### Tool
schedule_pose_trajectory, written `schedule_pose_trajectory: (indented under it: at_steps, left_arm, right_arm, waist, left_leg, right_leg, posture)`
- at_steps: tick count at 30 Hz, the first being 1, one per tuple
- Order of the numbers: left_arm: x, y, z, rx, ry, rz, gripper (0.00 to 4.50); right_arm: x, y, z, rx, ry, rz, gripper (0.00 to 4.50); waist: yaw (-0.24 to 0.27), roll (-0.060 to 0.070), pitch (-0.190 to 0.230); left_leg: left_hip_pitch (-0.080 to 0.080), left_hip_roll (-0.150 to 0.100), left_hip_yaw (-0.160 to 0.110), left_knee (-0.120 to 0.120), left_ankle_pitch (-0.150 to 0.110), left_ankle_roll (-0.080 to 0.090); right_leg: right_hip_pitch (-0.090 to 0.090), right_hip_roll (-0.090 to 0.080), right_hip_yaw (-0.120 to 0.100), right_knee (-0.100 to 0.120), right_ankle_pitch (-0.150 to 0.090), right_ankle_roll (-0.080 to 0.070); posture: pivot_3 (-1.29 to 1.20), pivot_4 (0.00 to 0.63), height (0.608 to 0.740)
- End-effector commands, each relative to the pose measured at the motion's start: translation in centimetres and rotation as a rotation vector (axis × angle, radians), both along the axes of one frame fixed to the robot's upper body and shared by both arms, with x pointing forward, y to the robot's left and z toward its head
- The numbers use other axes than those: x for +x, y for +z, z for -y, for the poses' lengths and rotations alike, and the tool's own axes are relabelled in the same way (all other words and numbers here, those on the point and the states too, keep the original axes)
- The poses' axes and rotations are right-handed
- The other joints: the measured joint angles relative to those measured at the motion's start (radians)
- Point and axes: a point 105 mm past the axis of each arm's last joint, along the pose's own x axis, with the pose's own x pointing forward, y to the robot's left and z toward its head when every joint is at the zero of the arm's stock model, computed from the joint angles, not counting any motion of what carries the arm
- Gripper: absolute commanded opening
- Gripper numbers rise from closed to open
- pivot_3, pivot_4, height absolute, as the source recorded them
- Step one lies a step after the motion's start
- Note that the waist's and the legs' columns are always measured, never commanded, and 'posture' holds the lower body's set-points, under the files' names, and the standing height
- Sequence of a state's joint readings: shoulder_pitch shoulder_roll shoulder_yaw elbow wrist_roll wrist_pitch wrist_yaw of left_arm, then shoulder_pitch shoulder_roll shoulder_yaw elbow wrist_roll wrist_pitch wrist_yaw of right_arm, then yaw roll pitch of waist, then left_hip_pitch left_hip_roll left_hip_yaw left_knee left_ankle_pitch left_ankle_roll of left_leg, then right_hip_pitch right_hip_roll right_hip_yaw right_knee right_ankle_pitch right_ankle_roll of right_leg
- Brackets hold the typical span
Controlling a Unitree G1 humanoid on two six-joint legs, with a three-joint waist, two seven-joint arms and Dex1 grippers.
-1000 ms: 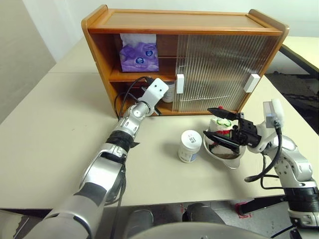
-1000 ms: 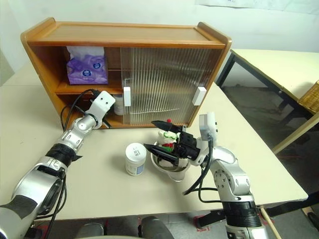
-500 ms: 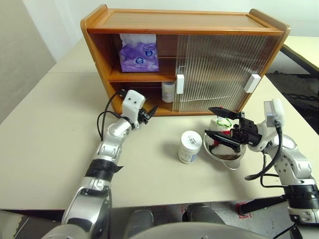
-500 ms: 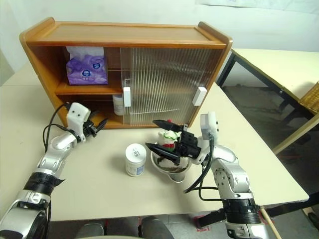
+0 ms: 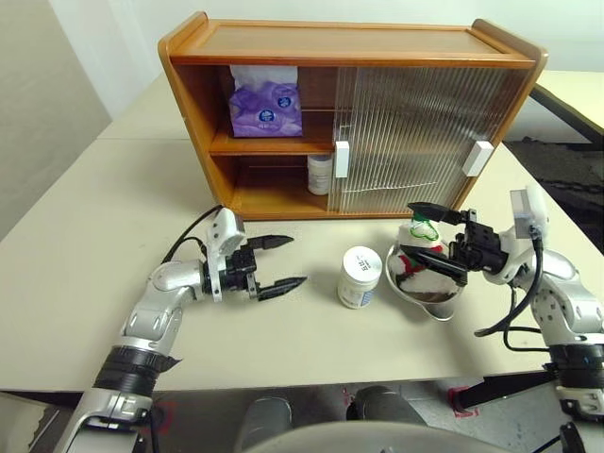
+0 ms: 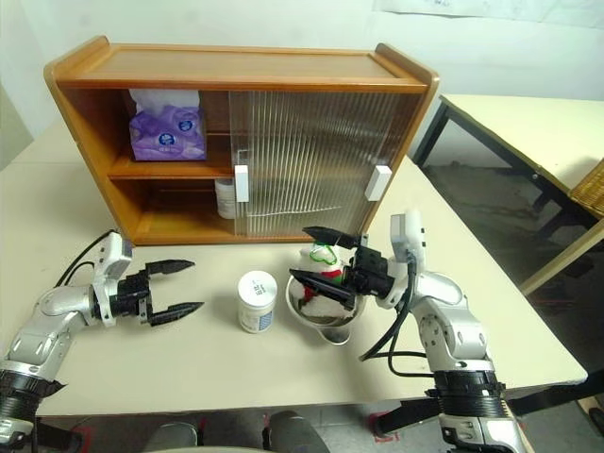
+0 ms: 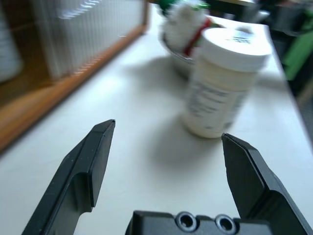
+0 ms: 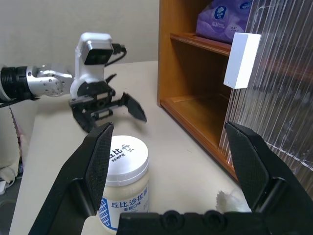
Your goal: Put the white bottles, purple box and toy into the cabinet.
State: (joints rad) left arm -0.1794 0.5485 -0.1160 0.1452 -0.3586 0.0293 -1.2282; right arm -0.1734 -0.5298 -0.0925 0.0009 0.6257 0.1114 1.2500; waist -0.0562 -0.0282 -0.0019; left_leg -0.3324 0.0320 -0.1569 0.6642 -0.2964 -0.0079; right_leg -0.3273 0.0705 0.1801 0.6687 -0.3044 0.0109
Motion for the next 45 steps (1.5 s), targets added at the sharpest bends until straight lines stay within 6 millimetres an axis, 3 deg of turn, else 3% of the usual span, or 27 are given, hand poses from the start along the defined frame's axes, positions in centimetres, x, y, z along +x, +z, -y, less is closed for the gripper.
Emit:
schedule_pose_trajectory:
  at_steps: [1, 5, 14, 18, 33, 40, 43, 45]
  left_arm:
    - [-0.6, -1.2, 1.3, 0.035, -0.103, -0.024, 4.48]
    - [0.3, -3.1, 1.7, 0.124, -0.147, -0.021, 4.48]
    - [0.4, -4.9, 3.7, 0.161, -0.23, -0.021, 4.48]
    - [0.5, -5.2, 5.1, 0.121, -0.229, -0.029, 4.48]
    - [0.3, -5.3, 8.5, 0.069, -0.279, -0.056, 4.48]
    - [0.4, -5.6, 9.1, 0.087, -0.294, -0.075, 4.48]
    - [0.4, -5.9, 9.0, 0.104, -0.286, -0.089, 3.91]
    - [0.4, -5.9, 8.9, 0.098, -0.281, -0.089, 3.23]
  right_arm:
    - [-0.4, -0.1, -0.3, -0.014, 0.01, 0.002, 4.5]
    - [-0.6, 0.0, -0.1, -0.019, -0.004, 0.01, 4.5]
    - [-0.7, 0.0, 0.1, -0.021, -0.026, 0.009, 4.5]
    - [-0.7, 0.0, -0.1, -0.022, -0.031, 0.009, 4.5]
    - [-0.7, 0.0, 0.2, -0.038, -0.032, 0.007, 4.5]
    - [-0.7, 0.0, 0.1, -0.036, -0.031, 0.008, 4.5]
    - [-0.7, 0.0, 0.1, -0.035, -0.032, 0.006, 4.5]
    - [-0.6, 0.0, 0.1, -0.035, -0.032, 0.006, 4.5]
  waist:
    - [-0.004, 0.003, -0.002]
    - [-0.009, 0.004, -0.003]
    - [-0.026, 0.006, -0.003]
    - [-0.026, 0.008, -0.005]
    - [-0.03, 0.01, -0.006]
    - [-0.031, 0.01, -0.006]
    - [-0.031, 0.01, -0.006]
    - [-0.031, 0.01, -0.006]
  left_leg:
    - [-0.001, 0.0, 0.0, 0.0, 0.0, 0.0]
    - [-0.003, 0.001, 0.0, 0.0, 0.0, 0.0]
    - [-0.009, 0.001, 0.0, 0.002, 0.0, 0.0]
    - [-0.009, 0.001, 0.0, 0.002, 0.0, 0.001]
    - [-0.013, -0.001, 0.0, 0.011, -0.001, 0.003]
    - [-0.013, -0.001, 0.0, 0.011, -0.001, 0.003]
    - [-0.013, -0.001, 0.0, 0.012, -0.001, 0.003]
    - [-0.013, -0.001, 0.0, 0.012, -0.001, 0.003]
  right_leg:
    - [-0.001, 0.0, 0.0, 0.0, 0.0, 0.0]
    - [-0.003, 0.0, 0.0, 0.0, 0.0, 0.001]
    - [-0.006, 0.0, 0.0, -0.002, 0.0, 0.01]
    - [-0.005, 0.0, 0.0, -0.002, -0.002, 0.021]
    - [-0.004, 0.0, 0.001, -0.003, -0.003, 0.02]
    - [-0.004, 0.0, 0.001, -0.004, -0.002, 0.022]
    - [-0.004, 0.0, 0.001, -0.004, -0.002, 0.022]
    - [-0.004, 0.0, 0.001, -0.004, -0.002, 0.022]
  posture:
    - [-0.14, 0.0, 0.74]
    - [-0.15, 0.0, 0.74]
    - [-0.17, 0.0, 0.74]
    - [-0.18, 0.0, 0.74]
    - [-0.18, 0.0, 0.74]
    - [-0.19, 0.0, 0.74]
    - [-0.19, 0.0, 0.74]
    - [-0.19, 0.0, 0.74]
